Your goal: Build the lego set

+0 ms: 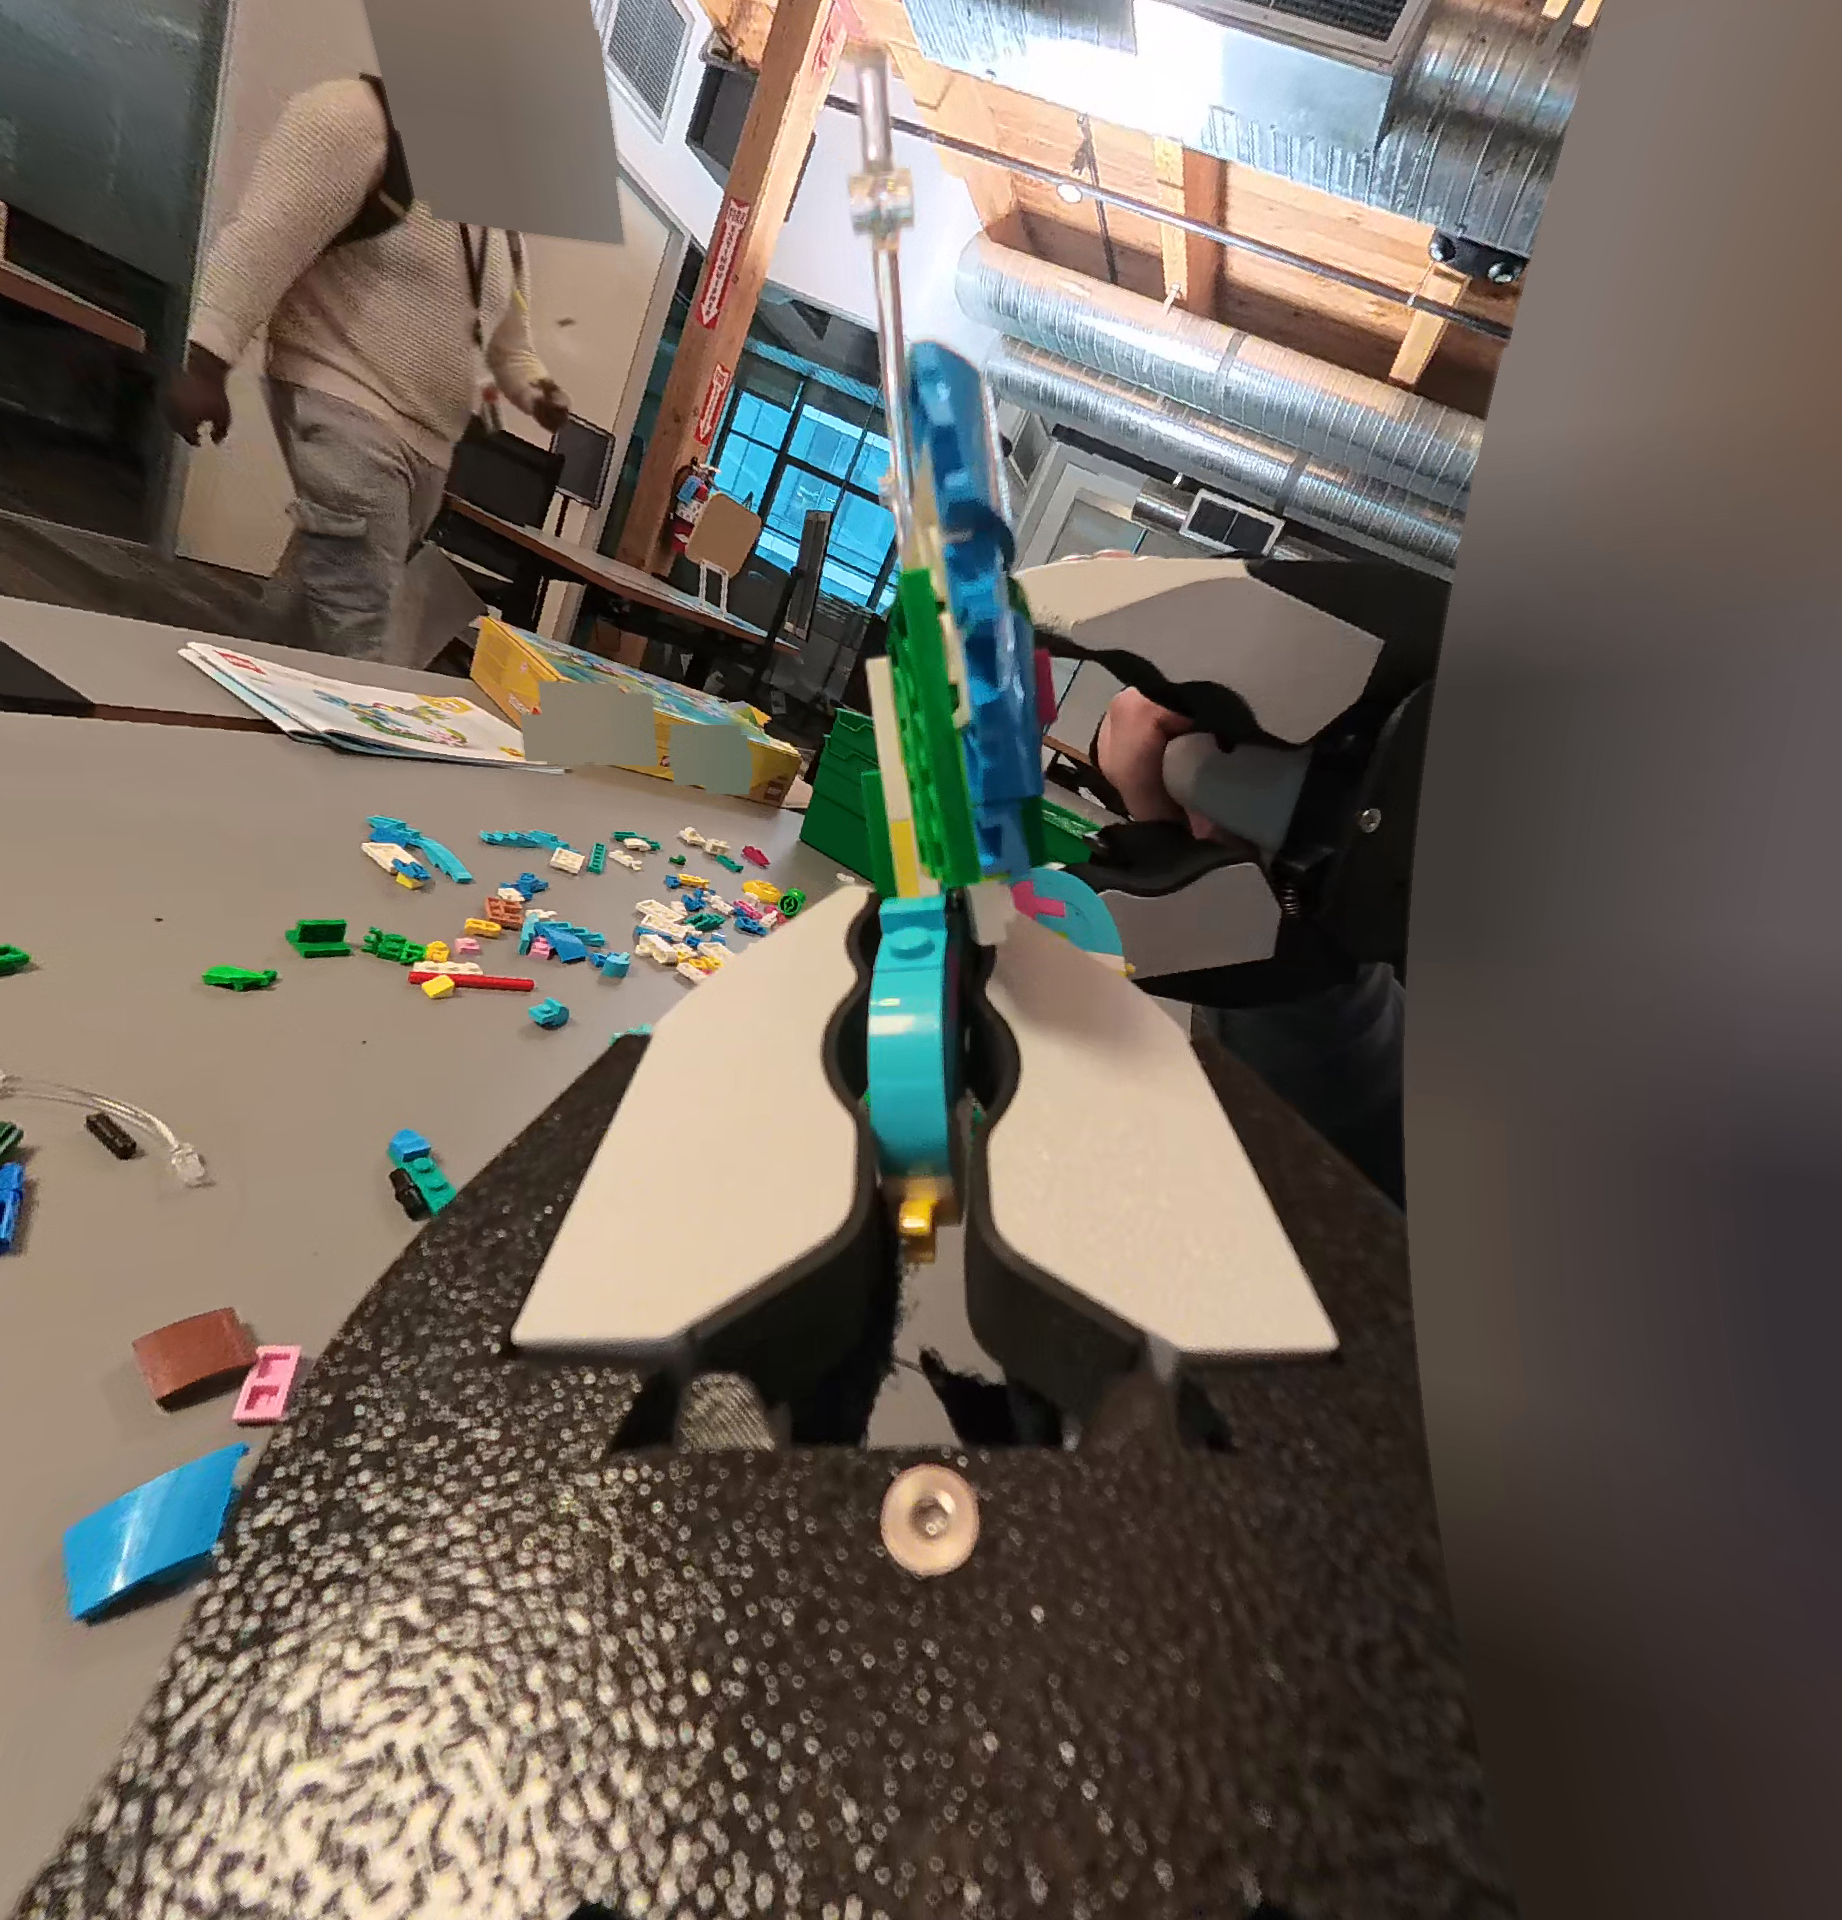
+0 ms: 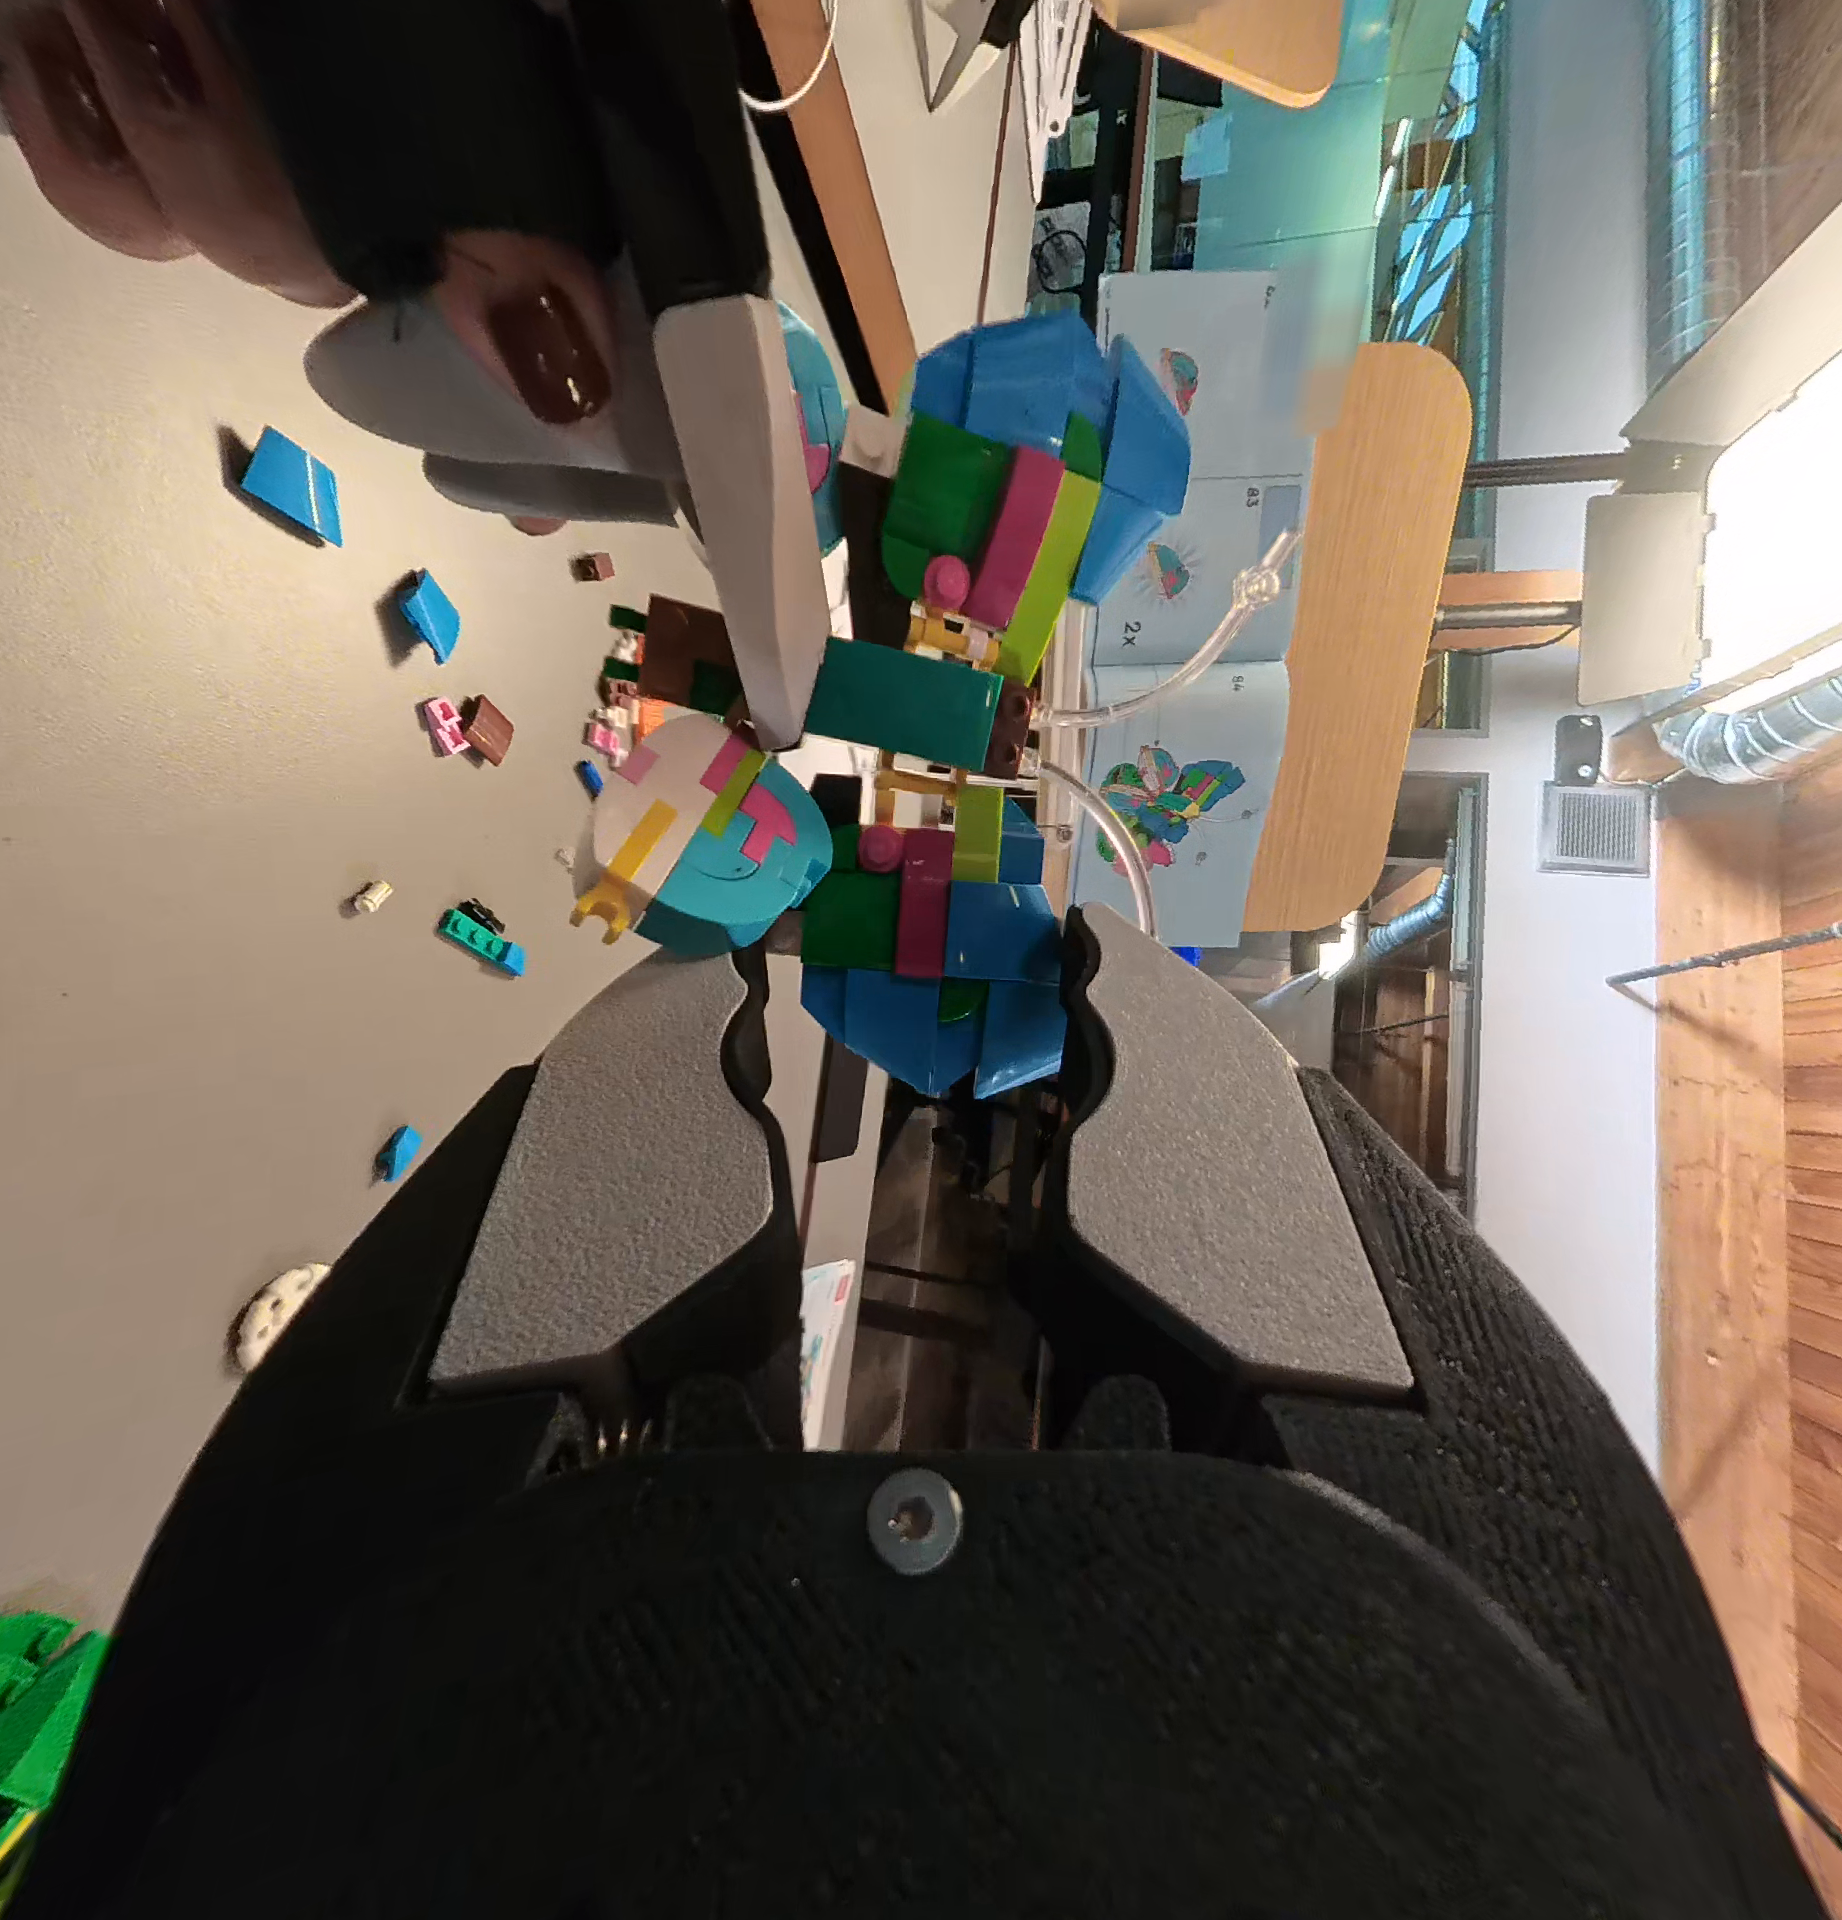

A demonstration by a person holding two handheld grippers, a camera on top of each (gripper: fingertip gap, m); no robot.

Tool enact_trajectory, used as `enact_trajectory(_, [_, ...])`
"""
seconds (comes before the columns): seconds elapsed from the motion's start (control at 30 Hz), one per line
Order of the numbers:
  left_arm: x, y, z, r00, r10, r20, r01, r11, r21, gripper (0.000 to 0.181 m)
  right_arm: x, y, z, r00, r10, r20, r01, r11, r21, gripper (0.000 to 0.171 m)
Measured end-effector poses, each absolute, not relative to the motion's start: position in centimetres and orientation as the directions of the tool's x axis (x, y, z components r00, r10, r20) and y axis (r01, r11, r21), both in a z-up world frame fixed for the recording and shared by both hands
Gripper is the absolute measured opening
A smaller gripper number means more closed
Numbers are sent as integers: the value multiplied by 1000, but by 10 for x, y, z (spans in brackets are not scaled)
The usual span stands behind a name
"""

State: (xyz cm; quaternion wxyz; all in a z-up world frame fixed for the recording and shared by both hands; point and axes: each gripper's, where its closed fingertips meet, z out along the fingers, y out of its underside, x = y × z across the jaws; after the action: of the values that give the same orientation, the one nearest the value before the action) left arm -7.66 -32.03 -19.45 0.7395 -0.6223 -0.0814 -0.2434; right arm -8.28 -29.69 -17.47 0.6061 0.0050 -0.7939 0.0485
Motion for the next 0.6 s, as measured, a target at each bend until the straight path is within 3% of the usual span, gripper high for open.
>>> enact_trajectory(0.6, [-75, -316, -202, 847, -281, 451, 490, 83, -868, 13, -88, -286, -182, -302, 89, 949, 14, 996, -88, 53])
